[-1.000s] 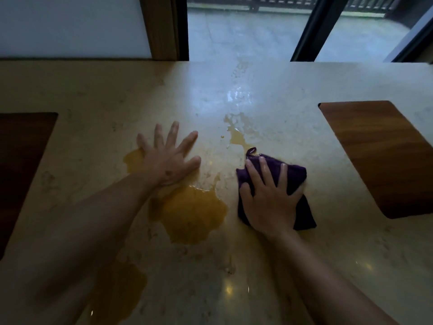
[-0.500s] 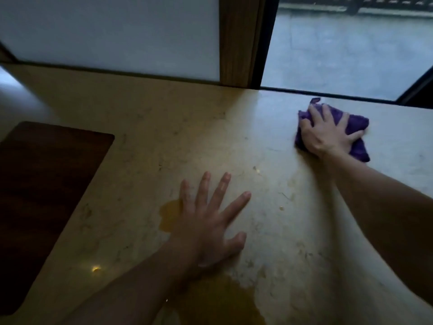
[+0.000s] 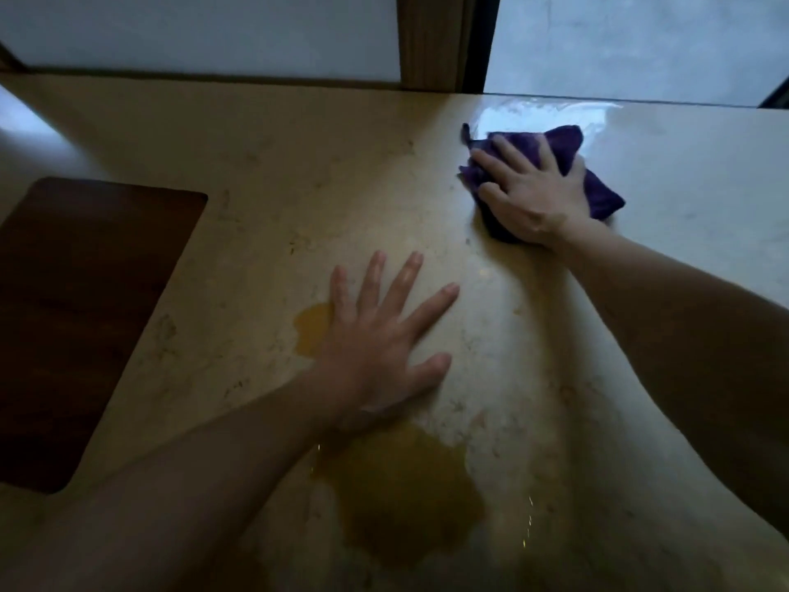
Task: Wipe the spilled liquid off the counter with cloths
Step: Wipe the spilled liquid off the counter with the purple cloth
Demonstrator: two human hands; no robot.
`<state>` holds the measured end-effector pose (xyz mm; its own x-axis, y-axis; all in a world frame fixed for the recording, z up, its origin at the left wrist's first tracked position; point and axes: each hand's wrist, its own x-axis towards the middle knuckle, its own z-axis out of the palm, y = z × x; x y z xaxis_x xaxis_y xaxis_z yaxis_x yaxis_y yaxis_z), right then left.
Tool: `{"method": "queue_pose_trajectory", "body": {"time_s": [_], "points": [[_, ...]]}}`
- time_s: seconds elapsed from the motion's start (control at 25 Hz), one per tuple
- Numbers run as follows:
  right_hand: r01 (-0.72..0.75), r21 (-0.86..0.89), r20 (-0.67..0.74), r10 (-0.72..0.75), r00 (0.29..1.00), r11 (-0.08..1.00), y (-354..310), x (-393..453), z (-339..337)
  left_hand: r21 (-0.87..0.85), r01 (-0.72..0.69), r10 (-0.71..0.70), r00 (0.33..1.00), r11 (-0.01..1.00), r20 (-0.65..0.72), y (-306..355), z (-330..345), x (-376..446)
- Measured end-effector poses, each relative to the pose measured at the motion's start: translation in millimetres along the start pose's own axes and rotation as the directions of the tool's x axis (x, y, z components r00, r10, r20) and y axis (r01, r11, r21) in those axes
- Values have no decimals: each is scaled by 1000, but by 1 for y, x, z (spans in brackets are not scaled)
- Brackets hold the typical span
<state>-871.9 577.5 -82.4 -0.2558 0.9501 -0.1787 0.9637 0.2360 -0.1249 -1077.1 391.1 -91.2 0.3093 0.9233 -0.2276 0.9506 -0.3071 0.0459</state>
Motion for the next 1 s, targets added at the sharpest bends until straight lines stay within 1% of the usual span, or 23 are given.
{"method": "queue_pose_trajectory", "body": {"time_s": [0.12, 0.24, 0.28, 0.4, 0.48, 0.56, 0.64, 0.72, 0.76, 0.8, 0.84, 0.92, 1.0], "points": [[2, -5, -28, -2, 1000, 1000, -19, -71, 18, 9, 8, -8, 1000, 1000, -18, -1, 4, 1], [-7, 11, -53, 7, 999, 1000, -37, -159, 41, -4, 4, -4, 998, 1000, -60, -3, 9, 3], [-30, 13, -72, 31, 997, 999, -42, -190, 49, -18, -7, 5, 997, 1000, -78, -6, 10, 4], [-227, 9, -103, 227, 968, 974, -57, -291, 70, -36, -69, 63, 988, 997, -142, -11, 12, 4], [-402, 43, -62, 404, 913, 915, -71, -358, 83, -36, -90, 85, 988, 995, -126, -11, 12, 3], [-566, 91, -27, 570, 821, 819, -93, -420, 96, -25, -87, 84, 989, 996, -125, -10, 13, 3], [-704, 157, -22, 715, 699, 693, -128, -468, 106, -33, -88, 83, 990, 996, -117, -10, 11, 1], [-812, 247, 5, 837, 547, 529, -171, -492, 113, -41, -98, 93, 991, 994, -96, -9, 8, 0], [-847, 268, 25, 876, 482, 459, -192, -495, 117, -46, -93, 89, 992, 995, -86, -9, 7, -1], [-870, 271, 43, 898, 438, 412, -212, -494, 118, -52, -89, 84, 993, 995, -85, -9, 5, -2], [-882, 264, 54, 907, 418, 390, -228, -492, 121, -56, -92, 87, 992, 994, -90, -8, 6, -3], [-892, 223, 64, 907, 416, 393, -253, -475, 125, -62, -110, 103, 990, 992, -100, -6, 7, -5], [-870, 210, 85, 878, 472, 447, -275, -444, 124, -71, -111, 103, 989, 991, -104, -5, 6, -6]]}}
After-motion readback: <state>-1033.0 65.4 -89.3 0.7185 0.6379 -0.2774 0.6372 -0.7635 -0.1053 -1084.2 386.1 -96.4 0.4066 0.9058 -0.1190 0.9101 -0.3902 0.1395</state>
